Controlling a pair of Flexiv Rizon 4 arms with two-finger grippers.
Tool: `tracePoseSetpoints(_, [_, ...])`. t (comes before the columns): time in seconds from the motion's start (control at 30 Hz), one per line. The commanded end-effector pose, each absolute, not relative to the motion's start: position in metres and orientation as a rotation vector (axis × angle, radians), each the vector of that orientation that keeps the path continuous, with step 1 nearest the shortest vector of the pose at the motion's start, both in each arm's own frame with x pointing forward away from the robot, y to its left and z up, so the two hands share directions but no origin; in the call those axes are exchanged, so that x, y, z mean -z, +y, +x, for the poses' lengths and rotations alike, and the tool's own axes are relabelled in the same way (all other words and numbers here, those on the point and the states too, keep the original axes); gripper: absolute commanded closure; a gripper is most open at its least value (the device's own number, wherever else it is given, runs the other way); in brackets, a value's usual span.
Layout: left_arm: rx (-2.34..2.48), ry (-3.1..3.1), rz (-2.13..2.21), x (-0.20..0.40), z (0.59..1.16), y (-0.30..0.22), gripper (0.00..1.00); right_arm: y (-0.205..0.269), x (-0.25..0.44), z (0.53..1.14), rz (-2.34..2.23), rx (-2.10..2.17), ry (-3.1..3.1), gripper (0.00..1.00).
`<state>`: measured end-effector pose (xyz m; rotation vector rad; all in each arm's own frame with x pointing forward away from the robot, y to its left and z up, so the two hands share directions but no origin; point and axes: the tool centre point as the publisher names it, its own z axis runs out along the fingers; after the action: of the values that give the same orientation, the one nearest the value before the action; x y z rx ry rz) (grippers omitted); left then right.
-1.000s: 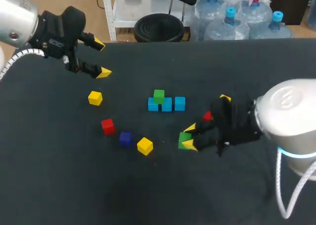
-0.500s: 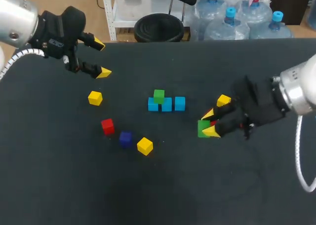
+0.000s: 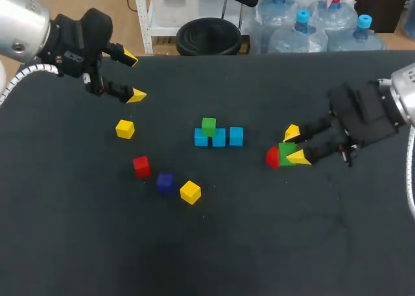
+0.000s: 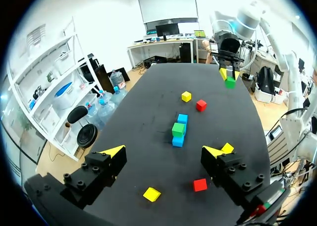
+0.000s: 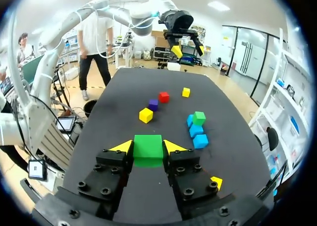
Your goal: Place the blue cubes, place green cubes on the blue cubes, place the yellow cubes on the green cubes, then place the red cubes on the yellow cubes, and place purple cube on the red cubes.
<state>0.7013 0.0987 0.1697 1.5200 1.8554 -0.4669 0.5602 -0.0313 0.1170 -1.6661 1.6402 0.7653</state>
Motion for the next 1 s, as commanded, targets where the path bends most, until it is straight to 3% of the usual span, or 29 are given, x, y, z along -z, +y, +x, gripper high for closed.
tracePoseSetpoints(0.03, [0.469, 1.847, 1.519, -0.169, 0.701, 0.100, 0.00, -0.032, -0.115, 0.572, -1.684, -0.764, 1.618, 1.00])
tracePoseSetpoints(1.0, [0.469, 1.847, 1.519, -0.169, 0.701, 0.100, 0.00, -0.010, -0.098, 0.636, -1.700, -0.764, 1.582, 1.00])
